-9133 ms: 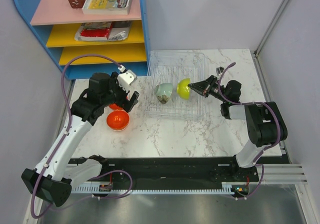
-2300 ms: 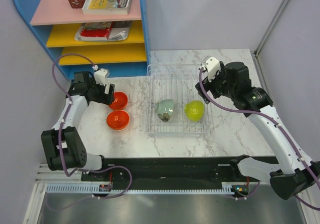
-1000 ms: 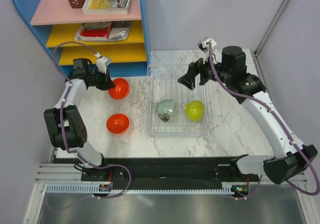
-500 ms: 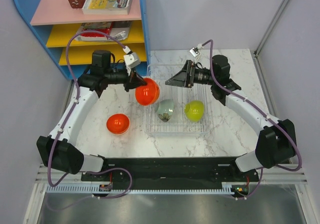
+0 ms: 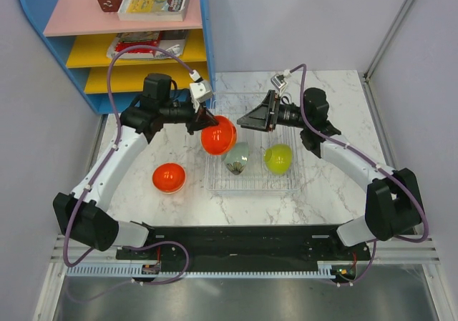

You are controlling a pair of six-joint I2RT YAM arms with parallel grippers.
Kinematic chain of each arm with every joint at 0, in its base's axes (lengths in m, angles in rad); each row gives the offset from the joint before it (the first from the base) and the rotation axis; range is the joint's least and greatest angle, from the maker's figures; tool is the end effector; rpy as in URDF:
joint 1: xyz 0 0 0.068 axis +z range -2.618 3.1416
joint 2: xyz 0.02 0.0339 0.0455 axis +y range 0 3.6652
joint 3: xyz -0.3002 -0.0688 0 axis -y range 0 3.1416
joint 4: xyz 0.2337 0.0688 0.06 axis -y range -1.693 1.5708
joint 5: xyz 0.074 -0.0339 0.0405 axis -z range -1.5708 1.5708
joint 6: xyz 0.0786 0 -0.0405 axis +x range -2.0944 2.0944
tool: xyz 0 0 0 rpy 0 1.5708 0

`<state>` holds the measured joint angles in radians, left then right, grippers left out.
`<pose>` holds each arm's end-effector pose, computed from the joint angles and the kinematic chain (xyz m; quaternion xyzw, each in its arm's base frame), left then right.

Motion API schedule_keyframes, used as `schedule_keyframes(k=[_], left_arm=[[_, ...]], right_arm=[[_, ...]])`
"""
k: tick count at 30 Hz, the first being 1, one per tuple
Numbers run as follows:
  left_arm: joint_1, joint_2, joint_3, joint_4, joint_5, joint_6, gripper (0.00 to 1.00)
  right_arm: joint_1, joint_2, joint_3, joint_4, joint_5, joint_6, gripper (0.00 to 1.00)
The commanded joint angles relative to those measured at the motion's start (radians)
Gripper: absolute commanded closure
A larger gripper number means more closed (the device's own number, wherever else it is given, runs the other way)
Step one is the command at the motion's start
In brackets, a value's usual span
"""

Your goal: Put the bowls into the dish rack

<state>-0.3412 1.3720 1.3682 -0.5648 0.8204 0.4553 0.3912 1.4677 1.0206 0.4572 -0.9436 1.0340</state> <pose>0.2655 -0.1553 0.3982 0.4885 0.6671 -0.3241 0.4598 0.2955 0.1907 0.3664 -0.1085 0.6966 0.6558 0.2699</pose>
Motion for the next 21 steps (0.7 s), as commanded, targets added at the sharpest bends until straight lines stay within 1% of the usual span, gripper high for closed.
schedule_keyframes(k=[1,9,17,21], left_arm=[[-0.015,-0.01,0.038,0.085,-0.046,-0.02,0.98],[-0.042,-0.007,0.046,0.112,-0.101,-0.003,0.98],[-0.068,0.016,0.062,0.126,-0.11,0.003,0.98],[-0.084,0.016,0.068,0.14,-0.128,0.008,0.98]], right_arm=[[0.014,-0.015,-0.017,0.057,0.0,0.015,0.02],[0.044,0.005,-0.019,0.07,-0.007,0.035,0.02],[0.063,0.031,-0.014,0.066,-0.012,0.034,0.02],[0.064,0.037,-0.014,0.064,-0.015,0.034,0.04]])
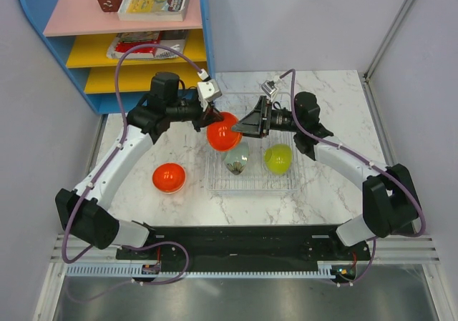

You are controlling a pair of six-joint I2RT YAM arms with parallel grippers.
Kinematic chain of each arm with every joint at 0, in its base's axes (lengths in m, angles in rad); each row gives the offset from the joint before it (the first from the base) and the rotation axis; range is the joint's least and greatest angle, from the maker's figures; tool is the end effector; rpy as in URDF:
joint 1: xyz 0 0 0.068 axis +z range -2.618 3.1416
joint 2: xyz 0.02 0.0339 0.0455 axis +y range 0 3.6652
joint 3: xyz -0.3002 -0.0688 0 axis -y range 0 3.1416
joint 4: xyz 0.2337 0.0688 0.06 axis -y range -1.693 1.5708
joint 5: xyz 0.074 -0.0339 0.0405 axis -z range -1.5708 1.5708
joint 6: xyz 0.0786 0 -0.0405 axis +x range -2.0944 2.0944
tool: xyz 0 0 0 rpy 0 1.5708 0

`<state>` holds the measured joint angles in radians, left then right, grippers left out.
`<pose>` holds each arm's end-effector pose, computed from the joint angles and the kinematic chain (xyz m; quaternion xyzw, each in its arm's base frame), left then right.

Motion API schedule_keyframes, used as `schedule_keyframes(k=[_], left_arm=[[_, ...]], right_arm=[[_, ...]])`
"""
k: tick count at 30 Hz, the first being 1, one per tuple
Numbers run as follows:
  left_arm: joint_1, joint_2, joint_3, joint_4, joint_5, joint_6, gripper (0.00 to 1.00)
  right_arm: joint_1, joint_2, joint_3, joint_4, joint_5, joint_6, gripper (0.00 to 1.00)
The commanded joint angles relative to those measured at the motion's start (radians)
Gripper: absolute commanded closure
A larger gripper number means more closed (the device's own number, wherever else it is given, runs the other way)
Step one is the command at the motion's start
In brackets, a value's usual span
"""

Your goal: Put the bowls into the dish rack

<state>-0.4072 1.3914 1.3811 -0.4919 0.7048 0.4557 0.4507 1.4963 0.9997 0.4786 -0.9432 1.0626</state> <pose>0.2719 -0.1727 0.4020 0.4974 0.6602 -0.2854 0.4850 0.2890 0.2105 0.3521 -0.1121 0.7019 0.6642 0.2314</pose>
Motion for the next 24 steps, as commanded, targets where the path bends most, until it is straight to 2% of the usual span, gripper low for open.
schedule_keyframes(k=[1,6,11,14,15,17,18,19,20,21,22,23,24], left_arm=[[-0.021,-0.002,0.058,0.065,-0.014,0.009,0.98],[-0.027,0.001,0.056,0.067,-0.022,0.015,0.98],[-0.028,-0.002,0.047,0.067,-0.028,0.018,0.98],[-0.028,0.001,0.049,0.065,-0.03,0.018,0.98],[-0.028,0.001,0.049,0.065,-0.031,0.018,0.98],[-0.03,0.003,0.05,0.067,-0.031,0.017,0.98],[-0.03,0.003,0.053,0.065,-0.031,0.014,0.98],[-0.031,0.006,0.053,0.065,-0.031,0.015,0.98],[-0.03,0.009,0.053,0.065,-0.034,0.012,0.96],[-0.03,0.009,0.053,0.065,-0.034,0.011,0.89],[-0.03,0.011,0.052,0.067,-0.036,0.009,0.81],[-0.03,0.012,0.05,0.065,-0.036,0.009,0.64],[-0.03,0.012,0.047,0.065,-0.037,0.008,0.58]], right_arm=[[0.008,0.01,0.004,0.046,-0.016,0.008,0.08],[0.006,0.008,-0.021,0.155,-0.039,0.074,0.16],[0.006,0.007,-0.019,0.153,-0.037,0.073,0.24],[0.006,0.005,-0.021,0.149,-0.037,0.069,0.36],[0.006,0.005,-0.019,0.147,-0.037,0.071,0.47],[0.005,0.004,-0.021,0.147,-0.037,0.069,0.59],[0.006,0.005,-0.021,0.146,-0.035,0.068,0.72],[0.006,0.004,-0.021,0.144,-0.035,0.066,0.79],[0.008,0.004,-0.021,0.134,-0.032,0.063,0.87],[0.006,0.001,-0.021,0.126,-0.026,0.057,1.0],[0.006,0.001,-0.019,0.114,-0.023,0.039,1.0],[0.006,-0.002,-0.021,0.095,-0.019,0.031,1.0],[0.008,-0.002,-0.021,0.085,-0.016,0.024,1.0]])
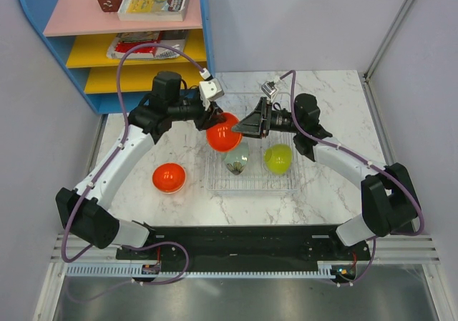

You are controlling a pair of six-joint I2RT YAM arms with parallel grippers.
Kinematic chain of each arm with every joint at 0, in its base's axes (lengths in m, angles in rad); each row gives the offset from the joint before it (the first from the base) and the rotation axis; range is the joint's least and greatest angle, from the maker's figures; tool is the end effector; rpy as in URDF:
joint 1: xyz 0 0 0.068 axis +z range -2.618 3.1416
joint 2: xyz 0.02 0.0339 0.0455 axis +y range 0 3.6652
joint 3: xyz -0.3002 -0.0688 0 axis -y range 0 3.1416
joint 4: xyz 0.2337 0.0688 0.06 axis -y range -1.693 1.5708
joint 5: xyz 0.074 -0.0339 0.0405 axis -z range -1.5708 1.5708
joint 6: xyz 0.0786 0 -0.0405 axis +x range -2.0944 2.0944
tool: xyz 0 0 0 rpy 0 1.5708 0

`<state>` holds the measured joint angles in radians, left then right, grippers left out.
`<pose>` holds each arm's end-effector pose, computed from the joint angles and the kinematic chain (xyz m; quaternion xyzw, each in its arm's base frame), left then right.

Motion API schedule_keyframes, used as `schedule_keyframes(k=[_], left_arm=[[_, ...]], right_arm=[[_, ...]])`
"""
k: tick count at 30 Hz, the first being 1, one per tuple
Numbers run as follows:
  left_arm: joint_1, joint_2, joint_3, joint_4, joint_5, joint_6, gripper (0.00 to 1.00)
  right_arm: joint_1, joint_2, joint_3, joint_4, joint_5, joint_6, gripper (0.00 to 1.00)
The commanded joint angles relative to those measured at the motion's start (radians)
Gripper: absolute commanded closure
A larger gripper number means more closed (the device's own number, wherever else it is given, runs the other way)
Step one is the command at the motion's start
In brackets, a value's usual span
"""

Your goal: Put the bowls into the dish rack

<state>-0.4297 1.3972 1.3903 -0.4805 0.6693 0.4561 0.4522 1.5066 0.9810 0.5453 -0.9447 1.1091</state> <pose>0.2725 -0.1785 0.4040 0.4998 0.6586 -0.2750 0.4907 0.2897 0.2115 0.3501 -0.1064 0.6949 0.6738 0.2276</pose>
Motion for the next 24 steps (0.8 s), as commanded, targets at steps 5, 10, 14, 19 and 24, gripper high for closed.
schedule_keyframes(k=[5,10,14,19,24], left_arm=[[-0.006,-0.009,0.01,0.056,-0.046,0.009,0.02],[0.044,-0.044,-0.051,0.068,-0.037,-0.007,0.0],[0.176,-0.078,-0.068,0.072,0.062,-0.085,0.0],[0.341,-0.135,-0.118,0.011,0.02,-0.094,0.0],[0.455,-0.202,-0.284,-0.078,-0.002,-0.027,0.0]], right_arm=[[0.003,-0.026,0.001,-0.085,0.035,-0.109,1.0],[-0.01,-0.032,0.005,-0.134,0.069,-0.149,1.0],[-0.026,-0.032,0.042,-0.232,0.109,-0.213,1.0],[-0.046,-0.02,0.188,-0.537,0.292,-0.484,1.0],[-0.047,0.026,0.355,-0.803,0.601,-0.718,1.0]])
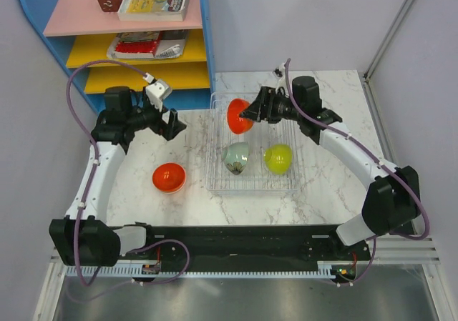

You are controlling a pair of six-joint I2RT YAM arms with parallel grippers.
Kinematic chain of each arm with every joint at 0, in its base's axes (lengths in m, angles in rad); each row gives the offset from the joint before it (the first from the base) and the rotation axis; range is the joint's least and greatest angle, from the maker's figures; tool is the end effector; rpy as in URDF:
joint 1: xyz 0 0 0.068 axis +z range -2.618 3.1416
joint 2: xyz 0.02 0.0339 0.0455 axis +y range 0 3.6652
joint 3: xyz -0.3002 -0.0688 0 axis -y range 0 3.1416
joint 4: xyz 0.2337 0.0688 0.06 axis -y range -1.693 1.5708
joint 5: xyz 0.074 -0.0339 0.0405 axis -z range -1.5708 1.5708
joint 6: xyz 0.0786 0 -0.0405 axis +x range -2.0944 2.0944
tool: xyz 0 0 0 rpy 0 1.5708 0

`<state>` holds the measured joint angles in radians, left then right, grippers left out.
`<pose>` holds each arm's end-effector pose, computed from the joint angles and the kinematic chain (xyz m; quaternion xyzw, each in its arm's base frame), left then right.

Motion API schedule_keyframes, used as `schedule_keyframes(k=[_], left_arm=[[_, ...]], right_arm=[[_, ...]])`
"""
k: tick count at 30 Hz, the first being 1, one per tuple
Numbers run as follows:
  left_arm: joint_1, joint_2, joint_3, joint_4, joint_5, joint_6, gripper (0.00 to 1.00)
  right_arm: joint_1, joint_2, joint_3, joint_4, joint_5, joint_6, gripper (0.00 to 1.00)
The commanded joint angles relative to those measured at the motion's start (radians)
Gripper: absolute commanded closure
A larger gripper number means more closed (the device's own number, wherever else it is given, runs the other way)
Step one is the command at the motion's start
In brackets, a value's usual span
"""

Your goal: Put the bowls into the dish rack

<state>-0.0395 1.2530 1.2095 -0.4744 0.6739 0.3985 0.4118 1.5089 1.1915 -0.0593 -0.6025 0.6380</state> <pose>0.2778 -0.0601 0.3814 0.3394 0.7604 -0.1966 0.5176 0.3224 0.1894 0.3461 -0.0766 0.8035 0.4814 0.3416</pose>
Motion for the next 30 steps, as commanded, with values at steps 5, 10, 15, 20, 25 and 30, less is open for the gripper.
schedule_keyframes(k=[5,10,15,20,25,30], left_arm=[[0.144,-0.098,-0.253,-0.135,-0.031,0.097,0.0],[0.207,-0.093,-0.333,-0.184,-0.04,0.134,0.0],[0.224,-0.086,-0.398,-0.222,-0.022,0.212,0.0],[0.234,-0.086,-0.415,-0.279,-0.022,0.301,0.02],[0.251,-0.081,-0.398,-0.332,-0.034,0.37,0.14],[0.254,-0.046,-0.387,-0.383,-0.036,0.418,0.25]], right_arm=[[0.021,0.102,0.263,-0.324,0.568,-0.432,1.0],[0.058,0.22,0.359,-0.416,0.783,-0.54,1.0],[0.107,0.313,0.408,-0.432,0.981,-0.661,1.0],[0.169,0.375,0.425,-0.416,1.118,-0.731,1.0],[0.212,0.441,0.451,-0.393,1.253,-0.808,1.0],[0.225,0.525,0.49,-0.393,1.325,-0.848,1.0]])
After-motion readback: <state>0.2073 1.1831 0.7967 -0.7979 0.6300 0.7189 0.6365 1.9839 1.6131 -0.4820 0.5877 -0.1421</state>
